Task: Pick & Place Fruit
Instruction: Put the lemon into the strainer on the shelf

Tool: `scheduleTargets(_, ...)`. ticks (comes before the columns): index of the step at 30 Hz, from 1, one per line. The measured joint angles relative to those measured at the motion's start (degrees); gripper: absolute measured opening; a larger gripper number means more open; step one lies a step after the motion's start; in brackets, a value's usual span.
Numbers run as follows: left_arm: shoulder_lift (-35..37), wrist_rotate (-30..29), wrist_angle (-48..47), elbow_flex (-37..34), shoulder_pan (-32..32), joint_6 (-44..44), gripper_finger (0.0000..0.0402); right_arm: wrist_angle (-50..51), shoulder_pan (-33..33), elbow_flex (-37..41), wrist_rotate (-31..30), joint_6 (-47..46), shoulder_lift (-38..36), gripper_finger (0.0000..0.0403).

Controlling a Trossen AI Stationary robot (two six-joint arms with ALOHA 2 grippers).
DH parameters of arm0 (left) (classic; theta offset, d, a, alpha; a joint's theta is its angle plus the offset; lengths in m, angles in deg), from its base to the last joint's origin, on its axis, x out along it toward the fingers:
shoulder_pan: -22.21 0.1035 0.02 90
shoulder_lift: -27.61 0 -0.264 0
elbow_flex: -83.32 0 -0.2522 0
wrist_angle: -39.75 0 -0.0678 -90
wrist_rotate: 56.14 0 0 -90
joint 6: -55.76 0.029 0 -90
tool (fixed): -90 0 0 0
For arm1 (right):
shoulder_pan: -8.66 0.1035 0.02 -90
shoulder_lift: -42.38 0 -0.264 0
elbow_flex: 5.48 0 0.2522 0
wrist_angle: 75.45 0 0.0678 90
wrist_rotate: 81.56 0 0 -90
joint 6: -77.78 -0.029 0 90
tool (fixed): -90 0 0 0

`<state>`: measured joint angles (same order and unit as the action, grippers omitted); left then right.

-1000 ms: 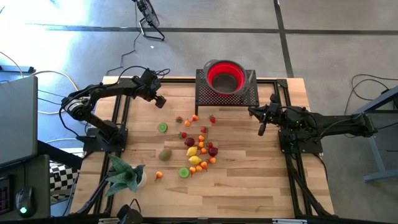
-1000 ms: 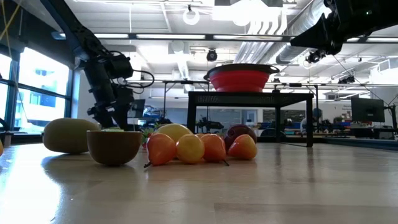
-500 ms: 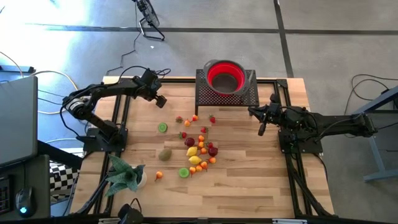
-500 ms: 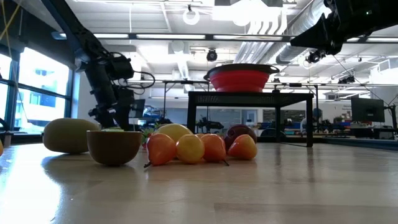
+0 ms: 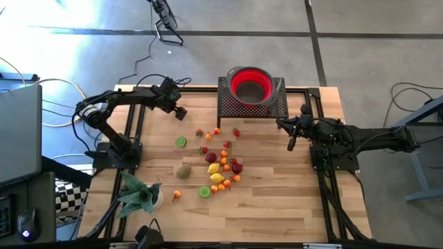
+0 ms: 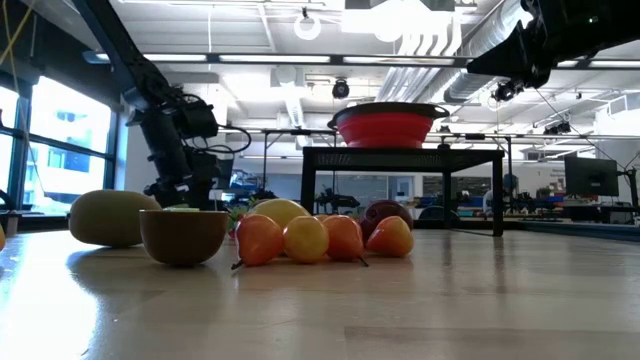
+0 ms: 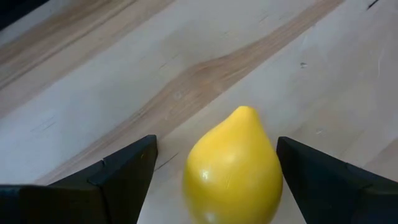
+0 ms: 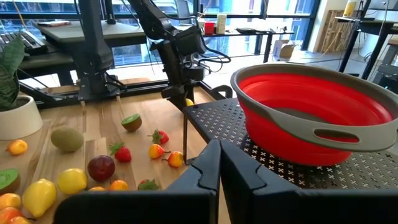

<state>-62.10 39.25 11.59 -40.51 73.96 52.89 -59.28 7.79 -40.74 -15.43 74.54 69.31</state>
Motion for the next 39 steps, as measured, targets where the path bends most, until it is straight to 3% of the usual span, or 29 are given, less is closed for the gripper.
scheduleTargets(12, -0.02, 0.09, -0.18, 0.0, 0.0, 0.0, 0.0326, 0.0, -0.01, 0.0, 0.0, 0.0, 0.0, 0.0003)
scheduleTargets(25, -0.11, -1.16, -0.98, 0.0, 0.0, -0.22, 0.0243, 0.0, -0.01, 0.0, 0.02, 0.0, 0.0, 0.0003)
scheduleTargets(39, -0.11, -1.55, -1.07, 0.0, 0.0, -0.52, 0.0229, 0.02, -0.02, 0.0, 0.02, 0.0, 0.0, 0.0003)
